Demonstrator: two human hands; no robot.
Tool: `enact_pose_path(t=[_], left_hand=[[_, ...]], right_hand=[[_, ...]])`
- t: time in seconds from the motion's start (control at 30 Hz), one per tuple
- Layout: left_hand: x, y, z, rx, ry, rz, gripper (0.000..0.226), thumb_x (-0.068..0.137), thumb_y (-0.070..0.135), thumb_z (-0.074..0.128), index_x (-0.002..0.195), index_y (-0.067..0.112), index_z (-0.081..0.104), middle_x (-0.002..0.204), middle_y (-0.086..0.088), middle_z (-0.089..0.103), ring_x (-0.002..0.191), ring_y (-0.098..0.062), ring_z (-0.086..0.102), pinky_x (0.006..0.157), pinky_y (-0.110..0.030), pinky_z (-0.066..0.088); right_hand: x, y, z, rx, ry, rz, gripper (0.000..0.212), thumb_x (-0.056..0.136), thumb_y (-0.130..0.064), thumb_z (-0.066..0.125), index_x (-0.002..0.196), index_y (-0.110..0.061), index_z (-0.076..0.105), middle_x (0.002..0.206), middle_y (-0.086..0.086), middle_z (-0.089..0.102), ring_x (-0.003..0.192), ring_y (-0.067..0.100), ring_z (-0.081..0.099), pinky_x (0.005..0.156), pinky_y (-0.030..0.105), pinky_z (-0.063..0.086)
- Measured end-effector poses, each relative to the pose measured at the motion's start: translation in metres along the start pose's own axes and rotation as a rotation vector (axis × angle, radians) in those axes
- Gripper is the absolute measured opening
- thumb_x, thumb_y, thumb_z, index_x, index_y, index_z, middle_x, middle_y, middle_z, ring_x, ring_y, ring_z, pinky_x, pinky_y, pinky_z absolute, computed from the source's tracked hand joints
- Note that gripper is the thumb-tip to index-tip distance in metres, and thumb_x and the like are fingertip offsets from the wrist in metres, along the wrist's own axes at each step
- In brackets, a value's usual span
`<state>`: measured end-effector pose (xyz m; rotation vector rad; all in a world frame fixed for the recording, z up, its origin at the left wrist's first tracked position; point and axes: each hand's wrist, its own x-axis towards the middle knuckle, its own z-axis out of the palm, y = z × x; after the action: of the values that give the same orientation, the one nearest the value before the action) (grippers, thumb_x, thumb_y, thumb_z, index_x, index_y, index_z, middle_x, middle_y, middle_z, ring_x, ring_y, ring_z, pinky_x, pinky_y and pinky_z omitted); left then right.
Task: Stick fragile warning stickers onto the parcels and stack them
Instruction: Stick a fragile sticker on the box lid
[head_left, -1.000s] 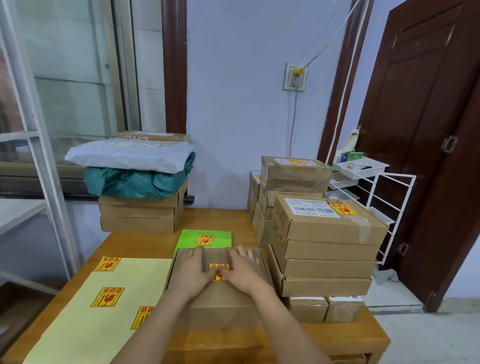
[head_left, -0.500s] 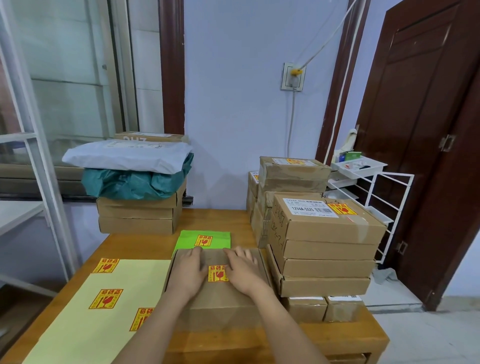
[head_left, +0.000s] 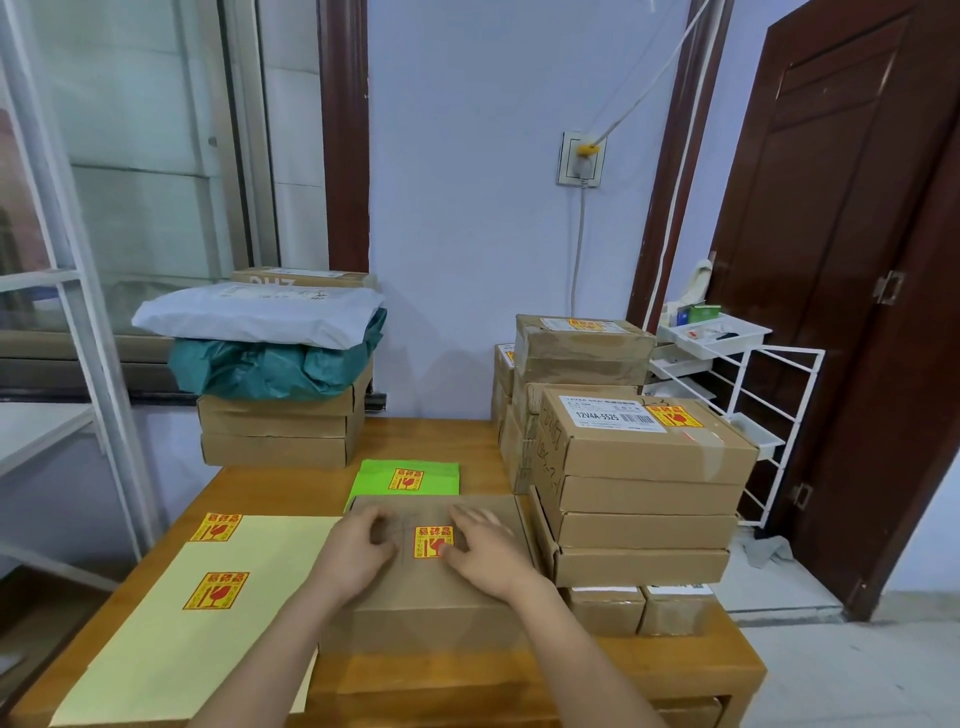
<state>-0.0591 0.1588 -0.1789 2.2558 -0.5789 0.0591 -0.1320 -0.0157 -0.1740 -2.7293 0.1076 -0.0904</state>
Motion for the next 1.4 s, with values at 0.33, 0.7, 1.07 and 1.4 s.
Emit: enact_pose_path(t=[0.33, 0.7, 1.07, 1.4], left_hand=[[-0.019, -0.011, -0.004, -0.06, 0.026, -0.23, 0.073, 0.08, 0.042, 0.072, 0.137, 0.011, 0.037, 0.136, -0.009, 0.048, 0.121, -0.027, 0.049, 0.095, -0.041, 0.047], [-0.025, -0.022, -0.015, -0.345, -0.058, -0.483, 0.074, 0.077, 0.044, 0.074, 0.131, 0.005, 0.043, 0.122, -0.014, 0.057, 0.101, -0.029, 0.058, 0.078, -0.039, 0.052], [-0.034, -0.019, -0.019, -0.553, -0.027, -0.497, 0.032, 0.09, 0.033, 0.062, 0.108, 0.007, 0.057, 0.092, -0.008, 0.063, 0.084, -0.025, 0.06, 0.061, -0.032, 0.047], [-0.039, -0.025, -0.026, -0.713, 0.058, -0.57, 0.037, 0.094, 0.034, 0.055, 0.116, 0.004, 0.058, 0.097, -0.014, 0.064, 0.093, -0.033, 0.06, 0.075, -0.041, 0.047]], right_hand=[[-0.01, -0.006, 0.0, 0.099, 0.061, 0.035, 0.056, 0.096, -0.031, 0.049, 0.146, -0.014, 0.033, 0.151, 0.002, 0.034, 0.139, 0.02, 0.028, 0.114, 0.032, 0.023], [-0.03, 0.008, -0.003, 0.091, 0.132, 0.156, 0.055, 0.095, -0.02, 0.045, 0.146, -0.006, 0.03, 0.157, 0.012, 0.018, 0.145, 0.027, 0.014, 0.118, 0.034, 0.016], [-0.037, -0.009, -0.006, 0.184, 0.267, 0.309, 0.039, 0.093, -0.017, 0.047, 0.126, 0.003, 0.045, 0.127, 0.018, 0.05, 0.11, 0.034, 0.054, 0.08, 0.032, 0.041], [-0.034, -0.026, -0.042, 0.454, 0.355, 0.187, 0.051, 0.092, -0.028, 0.053, 0.139, -0.014, 0.045, 0.134, -0.001, 0.054, 0.123, 0.021, 0.051, 0.1, 0.034, 0.043]])
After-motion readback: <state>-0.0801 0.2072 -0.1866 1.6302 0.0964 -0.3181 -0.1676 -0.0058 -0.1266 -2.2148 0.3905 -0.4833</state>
